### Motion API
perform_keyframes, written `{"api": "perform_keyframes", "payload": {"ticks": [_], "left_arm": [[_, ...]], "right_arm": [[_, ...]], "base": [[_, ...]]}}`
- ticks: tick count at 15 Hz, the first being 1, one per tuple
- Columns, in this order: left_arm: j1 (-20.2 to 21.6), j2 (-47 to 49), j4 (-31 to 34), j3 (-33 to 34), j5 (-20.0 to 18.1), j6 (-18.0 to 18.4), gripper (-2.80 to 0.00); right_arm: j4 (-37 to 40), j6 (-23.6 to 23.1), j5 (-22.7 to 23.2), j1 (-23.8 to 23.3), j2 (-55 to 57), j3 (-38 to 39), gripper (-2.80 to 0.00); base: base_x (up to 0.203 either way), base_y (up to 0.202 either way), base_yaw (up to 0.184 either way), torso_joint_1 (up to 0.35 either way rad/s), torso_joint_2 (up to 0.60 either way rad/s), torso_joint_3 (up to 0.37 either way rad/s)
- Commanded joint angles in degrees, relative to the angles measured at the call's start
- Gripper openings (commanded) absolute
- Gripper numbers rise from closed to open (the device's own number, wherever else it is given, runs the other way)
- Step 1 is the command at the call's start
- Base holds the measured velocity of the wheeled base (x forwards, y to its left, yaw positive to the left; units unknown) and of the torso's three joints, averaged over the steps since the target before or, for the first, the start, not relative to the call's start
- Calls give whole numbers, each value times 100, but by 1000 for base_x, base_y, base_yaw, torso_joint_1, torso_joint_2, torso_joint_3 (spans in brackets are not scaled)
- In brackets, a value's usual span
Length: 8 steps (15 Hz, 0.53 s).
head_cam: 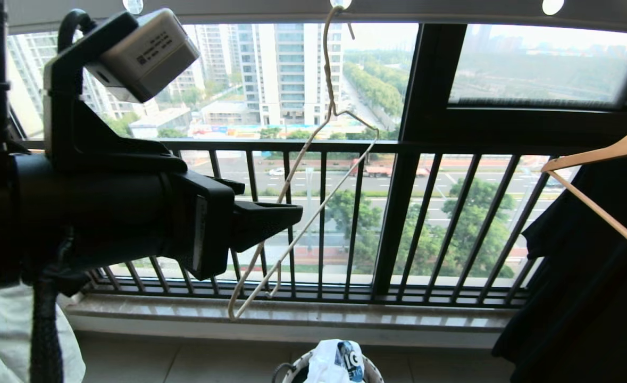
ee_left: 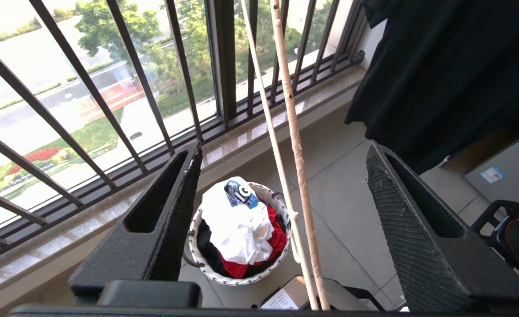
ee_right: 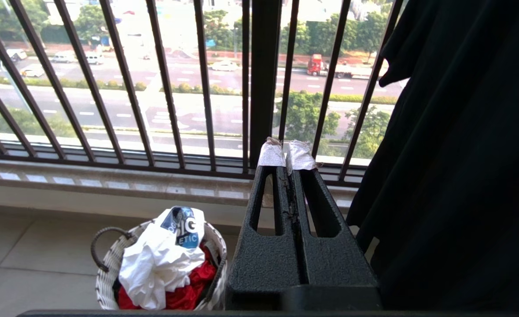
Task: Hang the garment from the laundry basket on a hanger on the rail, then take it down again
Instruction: Pick up the clothes rack on the clothesline
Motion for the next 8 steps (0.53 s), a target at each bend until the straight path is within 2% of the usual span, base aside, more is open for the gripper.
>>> {"api": "perform_keyframes", "payload": {"ticks": [1,5,7,8], "left_arm": [[0,381,3,-168,15,1,0],[0,877,10,-671,94,71,0],[0,1140,3,-773,520,251,0],[0,1203,2,-828,581,303,0]], "right_arm": [[0,-2,0,0,5,0,-280],[0,-2,0,0,5,0,-280],[0,-2,0,0,5,0,-280],[0,-2,0,0,5,0,-280]], "base": [[0,0,0,0,0,0],[0,0,0,0,0,0],[0,0,0,0,0,0],[0,0,0,0,0,0]]}}
